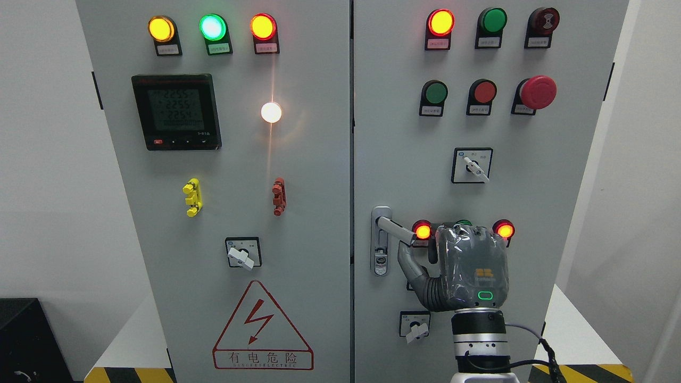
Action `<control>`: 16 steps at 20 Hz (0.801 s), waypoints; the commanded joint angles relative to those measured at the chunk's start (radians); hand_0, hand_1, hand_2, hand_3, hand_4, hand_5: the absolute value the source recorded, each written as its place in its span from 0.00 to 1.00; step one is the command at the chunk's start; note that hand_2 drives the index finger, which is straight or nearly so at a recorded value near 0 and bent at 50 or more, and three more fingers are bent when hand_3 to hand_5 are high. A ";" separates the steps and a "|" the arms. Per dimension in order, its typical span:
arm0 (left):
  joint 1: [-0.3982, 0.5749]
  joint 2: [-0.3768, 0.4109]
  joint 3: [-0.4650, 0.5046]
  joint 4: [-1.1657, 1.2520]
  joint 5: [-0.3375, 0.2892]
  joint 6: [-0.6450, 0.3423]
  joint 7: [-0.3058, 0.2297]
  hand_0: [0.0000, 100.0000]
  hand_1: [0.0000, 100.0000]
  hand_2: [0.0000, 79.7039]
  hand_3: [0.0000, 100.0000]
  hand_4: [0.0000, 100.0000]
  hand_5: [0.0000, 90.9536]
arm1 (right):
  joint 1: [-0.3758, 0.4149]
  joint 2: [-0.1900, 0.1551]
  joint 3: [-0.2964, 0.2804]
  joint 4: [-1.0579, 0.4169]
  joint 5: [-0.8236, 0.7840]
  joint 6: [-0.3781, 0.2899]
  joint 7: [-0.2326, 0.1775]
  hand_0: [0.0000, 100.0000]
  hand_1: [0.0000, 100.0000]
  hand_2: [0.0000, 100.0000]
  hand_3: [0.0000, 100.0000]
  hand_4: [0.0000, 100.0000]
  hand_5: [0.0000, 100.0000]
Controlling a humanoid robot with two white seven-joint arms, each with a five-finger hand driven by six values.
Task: Release door handle
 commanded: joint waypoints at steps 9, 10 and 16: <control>-0.026 0.000 0.000 0.029 0.000 0.000 0.001 0.12 0.56 0.00 0.00 0.00 0.00 | -0.003 0.000 -0.007 -0.002 -0.003 -0.002 0.002 0.49 0.35 0.89 1.00 1.00 1.00; -0.026 0.000 0.000 0.029 0.000 0.000 0.001 0.12 0.56 0.00 0.00 0.00 0.00 | -0.003 0.000 -0.007 -0.002 -0.003 -0.002 0.002 0.49 0.34 0.89 1.00 1.00 1.00; -0.026 0.000 0.000 0.029 0.001 0.000 0.001 0.12 0.56 0.00 0.00 0.00 0.00 | -0.015 0.000 -0.010 0.000 -0.004 -0.002 0.004 0.50 0.32 0.88 1.00 1.00 1.00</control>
